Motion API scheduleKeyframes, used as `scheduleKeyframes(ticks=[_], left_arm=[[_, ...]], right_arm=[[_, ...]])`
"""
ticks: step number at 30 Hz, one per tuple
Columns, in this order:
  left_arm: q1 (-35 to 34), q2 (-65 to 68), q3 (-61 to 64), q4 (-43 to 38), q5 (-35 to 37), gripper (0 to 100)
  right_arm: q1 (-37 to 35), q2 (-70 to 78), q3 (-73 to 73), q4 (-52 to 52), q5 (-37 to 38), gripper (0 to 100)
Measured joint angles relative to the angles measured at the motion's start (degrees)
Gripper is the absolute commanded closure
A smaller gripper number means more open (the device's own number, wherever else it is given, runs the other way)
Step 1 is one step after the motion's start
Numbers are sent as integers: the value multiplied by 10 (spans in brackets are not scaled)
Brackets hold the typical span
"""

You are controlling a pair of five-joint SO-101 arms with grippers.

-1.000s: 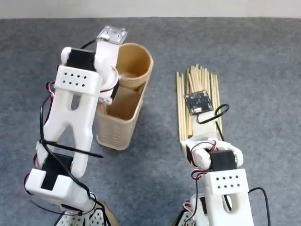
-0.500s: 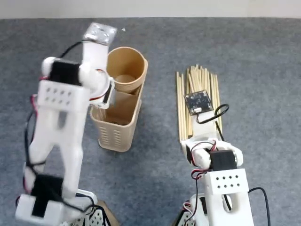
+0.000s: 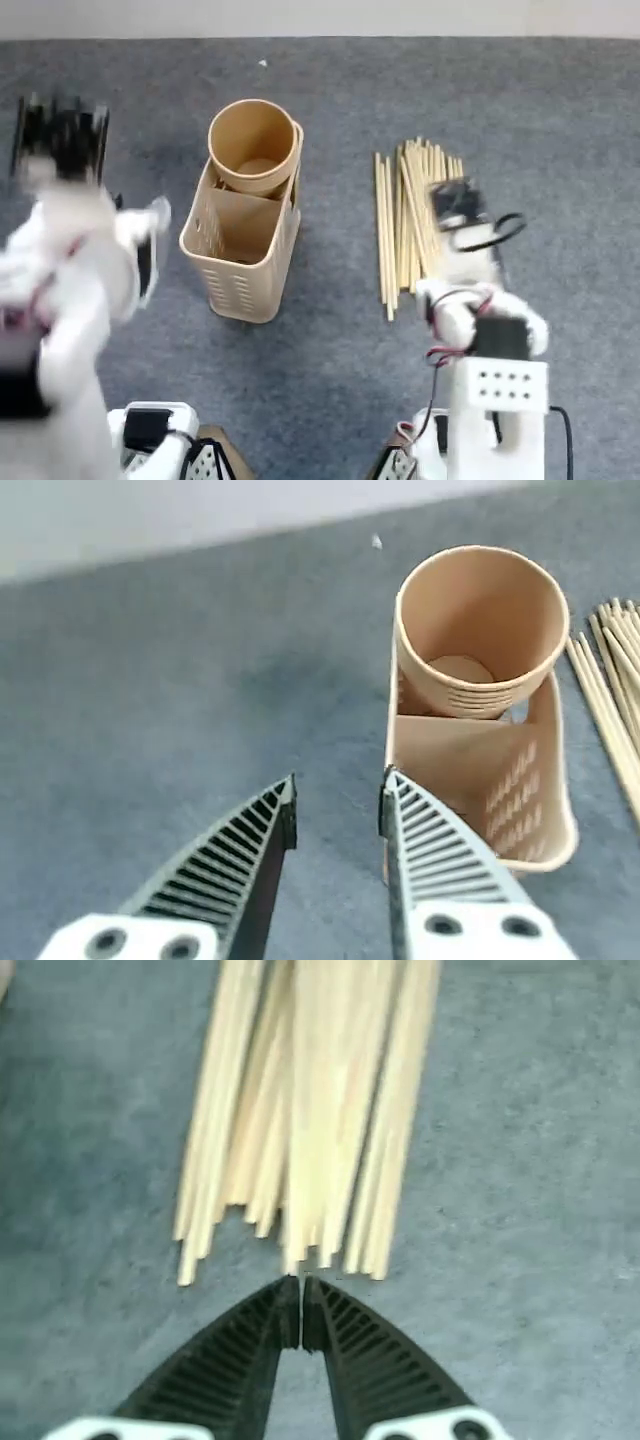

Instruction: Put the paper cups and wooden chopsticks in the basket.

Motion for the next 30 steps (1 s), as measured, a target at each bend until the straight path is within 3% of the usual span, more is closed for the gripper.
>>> scheduleKeyframes(ticks=[3, 9, 14, 21, 25, 30], left_arm=[[-4, -128, 169, -76, -29, 842], [-26, -336, 509, -244, -73, 842], [-73, -473, 693, -304, -55, 842], [-180, -514, 754, -324, 15, 842], [-168, -512, 779, -341, 18, 842], [-88, -504, 801, -353, 1, 842]], right_arm=[[42, 62, -61, 0, 13, 967], [50, 256, -176, -11, 51, 967], [62, 439, -276, -25, 76, 967], [62, 642, -347, -103, 78, 967], [63, 707, -366, -116, 78, 967], [67, 737, -369, -122, 78, 967]])
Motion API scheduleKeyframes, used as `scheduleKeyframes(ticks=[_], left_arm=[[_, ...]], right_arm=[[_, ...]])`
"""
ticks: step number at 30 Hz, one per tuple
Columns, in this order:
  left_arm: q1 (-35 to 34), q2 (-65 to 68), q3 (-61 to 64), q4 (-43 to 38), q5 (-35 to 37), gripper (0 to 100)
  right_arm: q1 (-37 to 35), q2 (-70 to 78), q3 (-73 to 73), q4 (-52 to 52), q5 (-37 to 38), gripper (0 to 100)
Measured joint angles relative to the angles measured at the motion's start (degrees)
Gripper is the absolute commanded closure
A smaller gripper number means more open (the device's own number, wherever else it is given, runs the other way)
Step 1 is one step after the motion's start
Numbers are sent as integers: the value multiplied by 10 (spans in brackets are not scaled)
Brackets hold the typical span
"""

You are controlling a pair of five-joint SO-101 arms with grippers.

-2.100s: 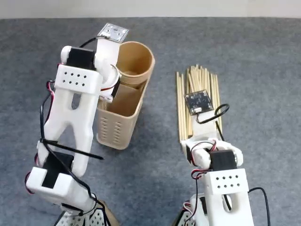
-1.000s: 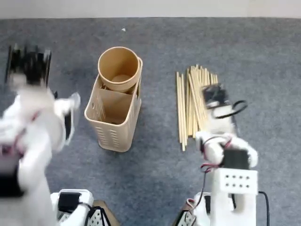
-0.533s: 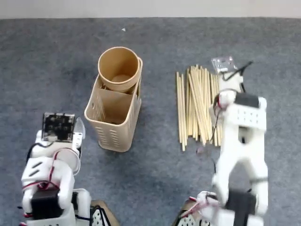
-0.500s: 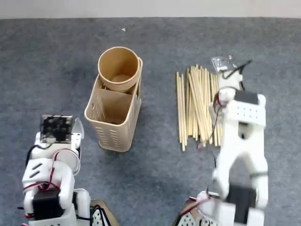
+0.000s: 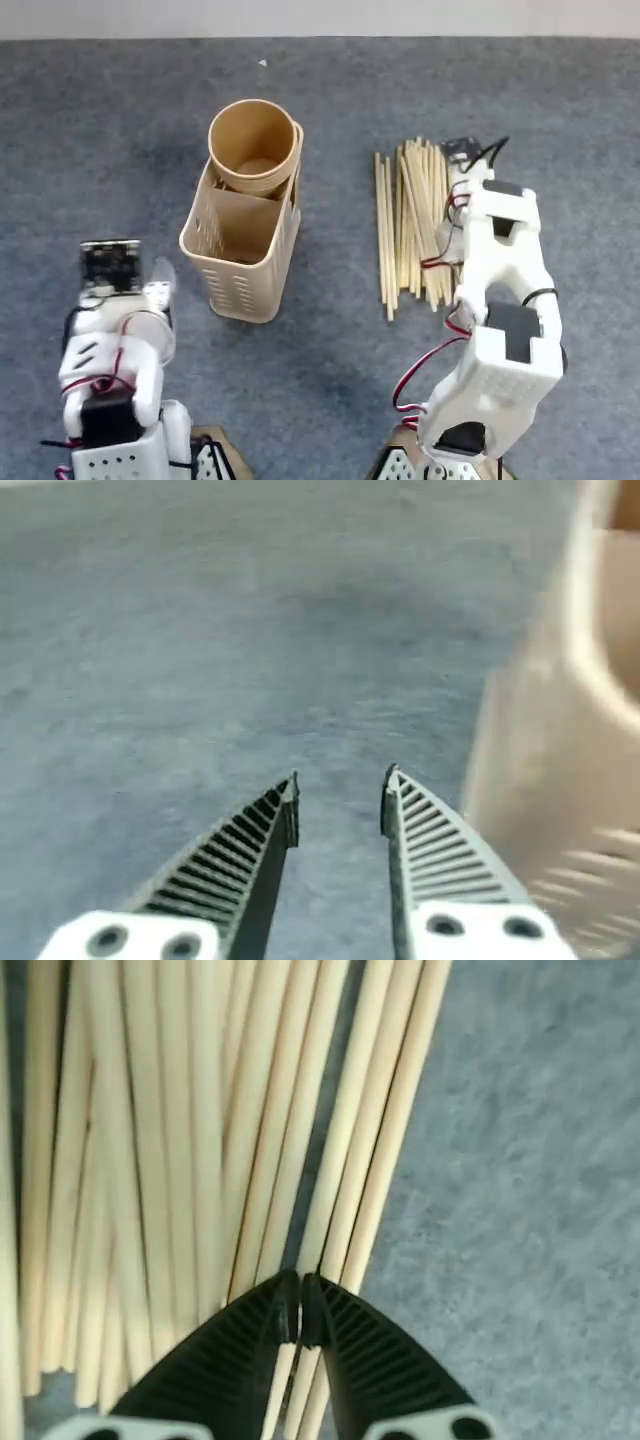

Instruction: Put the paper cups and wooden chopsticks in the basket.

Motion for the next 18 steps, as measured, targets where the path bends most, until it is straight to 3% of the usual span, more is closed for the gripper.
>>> scheduleKeyframes(ticks=[3, 18], left_arm=[[35, 0, 3, 0, -4, 842], [38, 0, 17, -2, -4, 842]], right_arm=[[0, 6, -1, -13, 1, 967], [0, 68, -17, -18, 1, 967]])
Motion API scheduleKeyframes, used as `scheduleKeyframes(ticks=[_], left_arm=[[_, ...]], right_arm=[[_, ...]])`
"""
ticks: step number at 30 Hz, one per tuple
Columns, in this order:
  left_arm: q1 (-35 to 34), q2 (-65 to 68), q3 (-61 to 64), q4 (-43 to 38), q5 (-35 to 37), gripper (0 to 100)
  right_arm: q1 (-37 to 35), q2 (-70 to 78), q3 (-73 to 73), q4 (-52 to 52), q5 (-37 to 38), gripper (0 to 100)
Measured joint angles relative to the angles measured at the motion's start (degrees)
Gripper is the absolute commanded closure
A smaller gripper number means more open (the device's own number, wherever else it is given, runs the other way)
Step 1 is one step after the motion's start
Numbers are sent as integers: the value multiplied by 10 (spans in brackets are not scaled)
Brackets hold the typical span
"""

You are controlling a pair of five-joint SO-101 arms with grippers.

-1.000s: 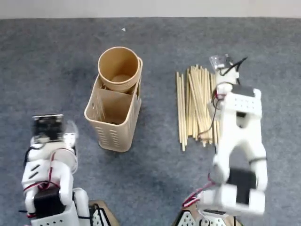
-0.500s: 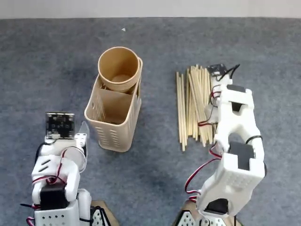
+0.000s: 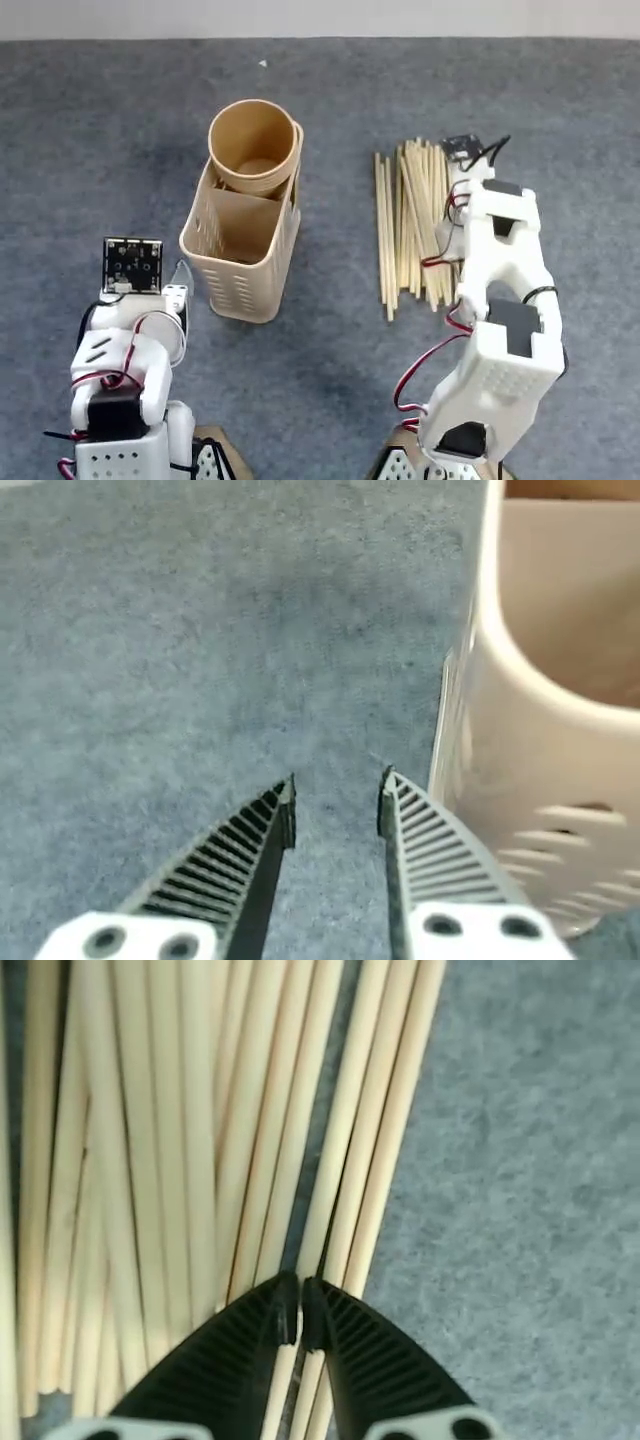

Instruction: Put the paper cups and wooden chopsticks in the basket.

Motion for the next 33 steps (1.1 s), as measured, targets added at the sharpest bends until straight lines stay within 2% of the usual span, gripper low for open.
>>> scheduleKeyframes(ticks=[7, 18, 25, 28, 33], left_arm=[[3, 0, 0, 0, 0, 840], [98, 0, 0, 0, 0, 842], [110, 0, 3, 0, 0, 842], [77, 0, 3, -1, 0, 842], [-60, 0, 3, -6, 24, 842]], right_arm=[[0, -18, 0, 0, 0, 967], [4, -23, 0, 0, 0, 967], [4, -25, 0, 0, 0, 967], [9, -28, -4, 24, 0, 967], [20, -25, -47, 64, 0, 967]])
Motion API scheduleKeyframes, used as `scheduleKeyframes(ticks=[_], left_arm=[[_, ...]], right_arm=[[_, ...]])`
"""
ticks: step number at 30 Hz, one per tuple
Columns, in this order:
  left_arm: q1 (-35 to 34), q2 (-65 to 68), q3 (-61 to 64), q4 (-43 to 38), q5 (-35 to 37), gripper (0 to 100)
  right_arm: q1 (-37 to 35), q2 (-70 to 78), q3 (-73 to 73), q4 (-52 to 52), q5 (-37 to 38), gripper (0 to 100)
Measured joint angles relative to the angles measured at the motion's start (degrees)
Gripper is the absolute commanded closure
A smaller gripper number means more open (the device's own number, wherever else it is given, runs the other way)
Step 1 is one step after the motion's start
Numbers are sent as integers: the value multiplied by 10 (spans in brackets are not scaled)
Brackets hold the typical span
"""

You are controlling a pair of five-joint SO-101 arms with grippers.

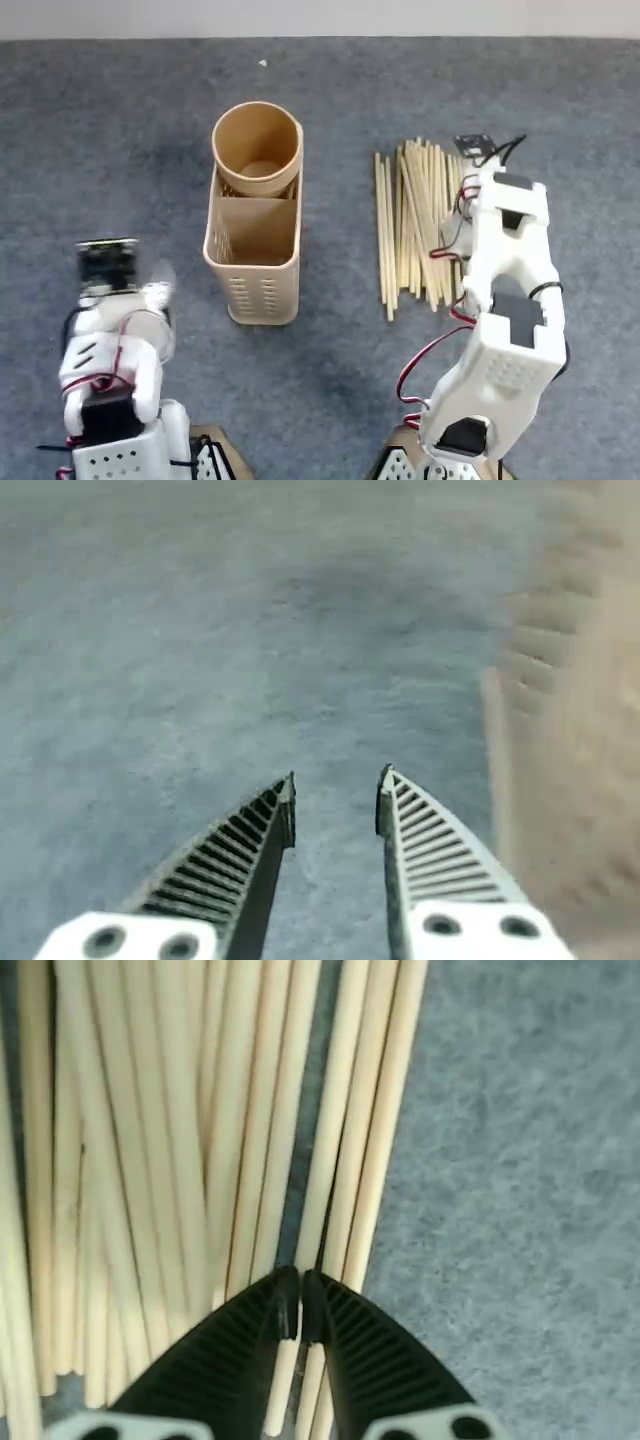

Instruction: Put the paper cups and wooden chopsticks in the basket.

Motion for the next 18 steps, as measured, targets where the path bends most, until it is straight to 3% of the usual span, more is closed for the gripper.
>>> scheduleKeyframes(ticks=[5, 18], left_arm=[[-31, 0, 0, -9, 11, 842], [-31, 0, 0, -10, 12, 842]], right_arm=[[-2, 1, -9, 3, 0, 967], [18, 62, -2, -59, 0, 967]])
